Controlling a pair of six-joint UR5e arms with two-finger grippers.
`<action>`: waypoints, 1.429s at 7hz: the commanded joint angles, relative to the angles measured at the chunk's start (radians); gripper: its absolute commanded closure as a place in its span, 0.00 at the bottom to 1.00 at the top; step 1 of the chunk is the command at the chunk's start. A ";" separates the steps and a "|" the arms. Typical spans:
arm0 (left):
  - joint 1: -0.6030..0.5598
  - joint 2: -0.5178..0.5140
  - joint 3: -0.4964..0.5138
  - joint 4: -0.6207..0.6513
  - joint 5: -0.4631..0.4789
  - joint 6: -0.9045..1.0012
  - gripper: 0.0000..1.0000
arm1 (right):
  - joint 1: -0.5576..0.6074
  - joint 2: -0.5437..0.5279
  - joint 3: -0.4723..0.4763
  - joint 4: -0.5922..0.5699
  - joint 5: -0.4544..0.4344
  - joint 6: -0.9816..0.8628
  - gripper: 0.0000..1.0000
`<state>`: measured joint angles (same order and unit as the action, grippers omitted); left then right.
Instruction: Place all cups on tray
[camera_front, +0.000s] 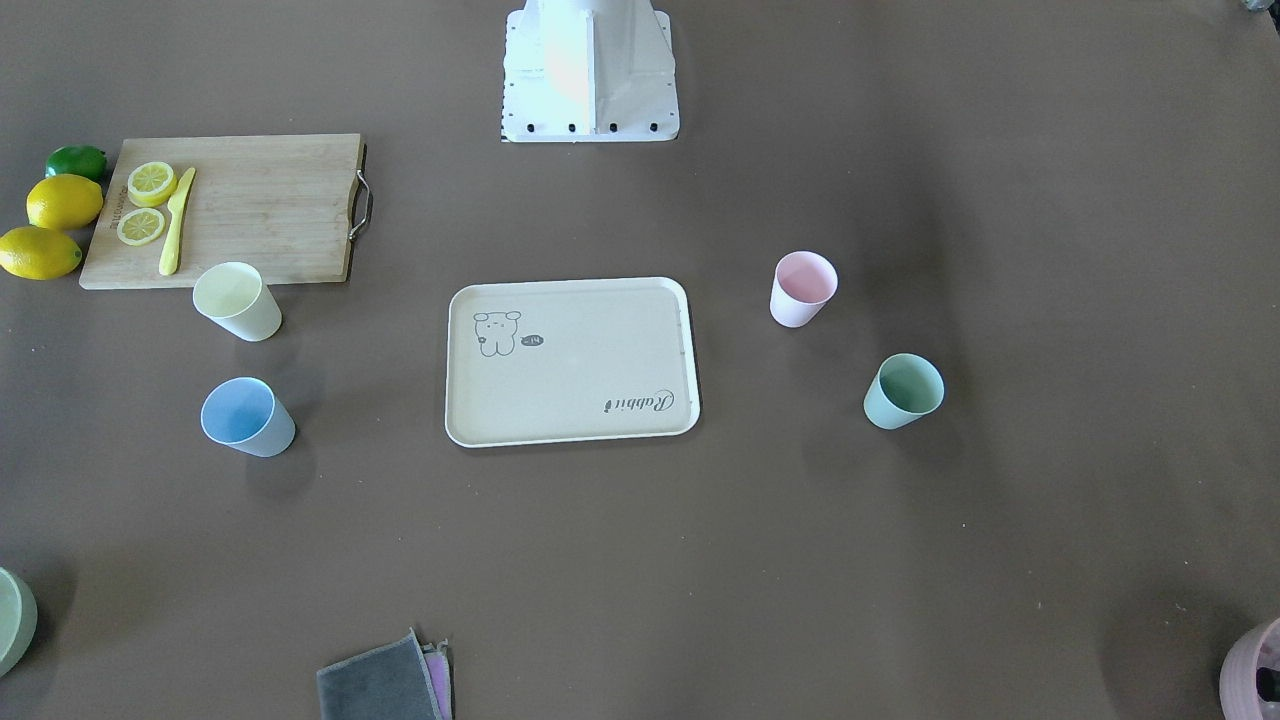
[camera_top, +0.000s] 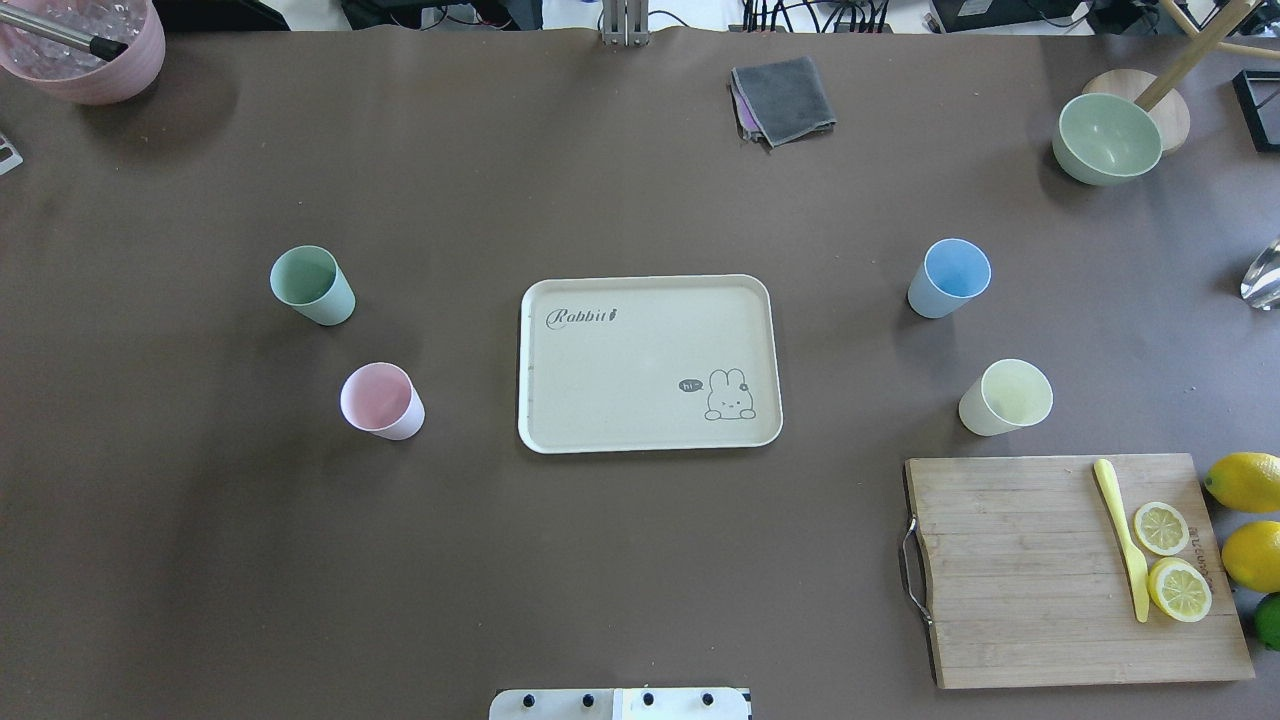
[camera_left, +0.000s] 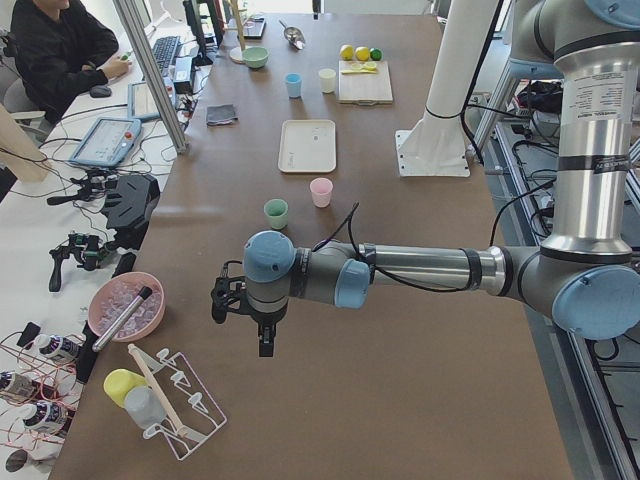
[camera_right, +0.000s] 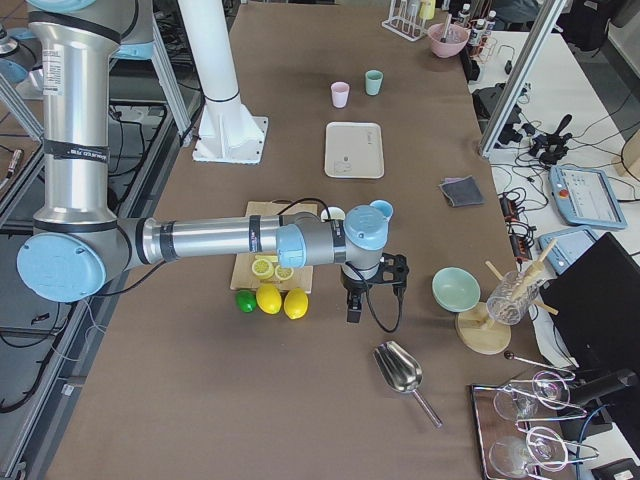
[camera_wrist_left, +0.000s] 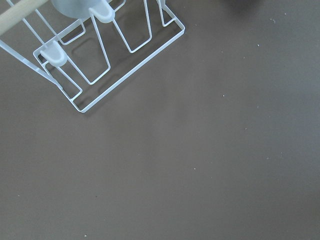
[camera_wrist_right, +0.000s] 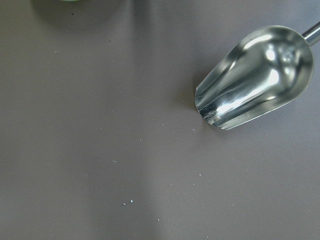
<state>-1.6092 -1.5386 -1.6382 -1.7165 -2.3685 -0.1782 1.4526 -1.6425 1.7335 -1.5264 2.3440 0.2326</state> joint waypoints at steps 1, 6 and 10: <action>0.002 -0.012 -0.003 -0.002 0.000 0.000 0.02 | -0.001 0.025 0.005 0.002 -0.002 -0.001 0.00; 0.025 -0.037 0.018 -0.147 -0.050 -0.012 0.02 | -0.038 0.081 -0.008 0.000 0.012 0.004 0.00; 0.179 -0.026 -0.131 -0.164 -0.012 -0.295 0.02 | -0.116 0.148 -0.015 0.000 -0.014 0.011 0.00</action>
<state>-1.4913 -1.5736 -1.6869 -1.8778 -2.4072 -0.3653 1.3522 -1.5104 1.7203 -1.5295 2.3439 0.2411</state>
